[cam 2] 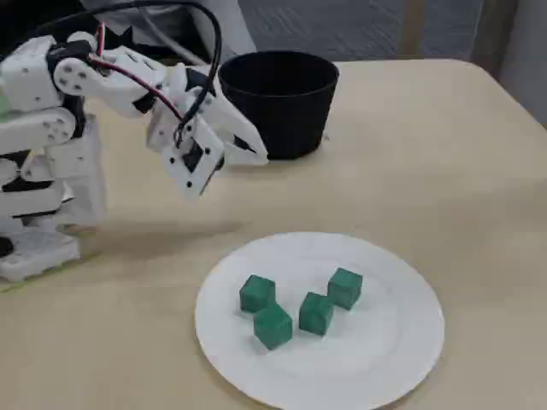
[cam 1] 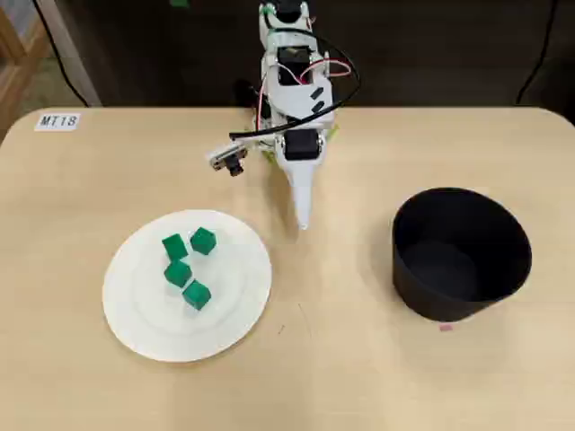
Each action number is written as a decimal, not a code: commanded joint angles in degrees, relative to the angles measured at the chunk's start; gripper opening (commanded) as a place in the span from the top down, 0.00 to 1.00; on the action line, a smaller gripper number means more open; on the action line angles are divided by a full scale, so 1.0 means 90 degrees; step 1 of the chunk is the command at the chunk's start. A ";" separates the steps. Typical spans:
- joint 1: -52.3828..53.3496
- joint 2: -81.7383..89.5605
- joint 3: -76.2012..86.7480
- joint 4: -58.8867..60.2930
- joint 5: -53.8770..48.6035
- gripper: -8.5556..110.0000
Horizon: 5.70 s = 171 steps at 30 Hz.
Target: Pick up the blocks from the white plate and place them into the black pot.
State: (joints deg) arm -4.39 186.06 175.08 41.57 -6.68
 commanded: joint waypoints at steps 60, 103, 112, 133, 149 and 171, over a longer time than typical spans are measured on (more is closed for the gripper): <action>0.4502 -0.8037 -0.6182 0.2275 0.0283 0.66; 0.4346 -1.1230 -0.7578 0.0879 0.1338 0.82; 0.4307 -1.1113 -0.7666 0.0937 0.1396 0.95; -0.0957 -0.7578 -0.8721 0.1631 0.0732 0.95; -0.3799 -0.8438 -0.8066 0.0732 0.0498 0.95; -0.3301 -0.8799 -0.7285 -0.0166 0.0283 0.73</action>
State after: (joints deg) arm -34.54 104.15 109.16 39.99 -4.22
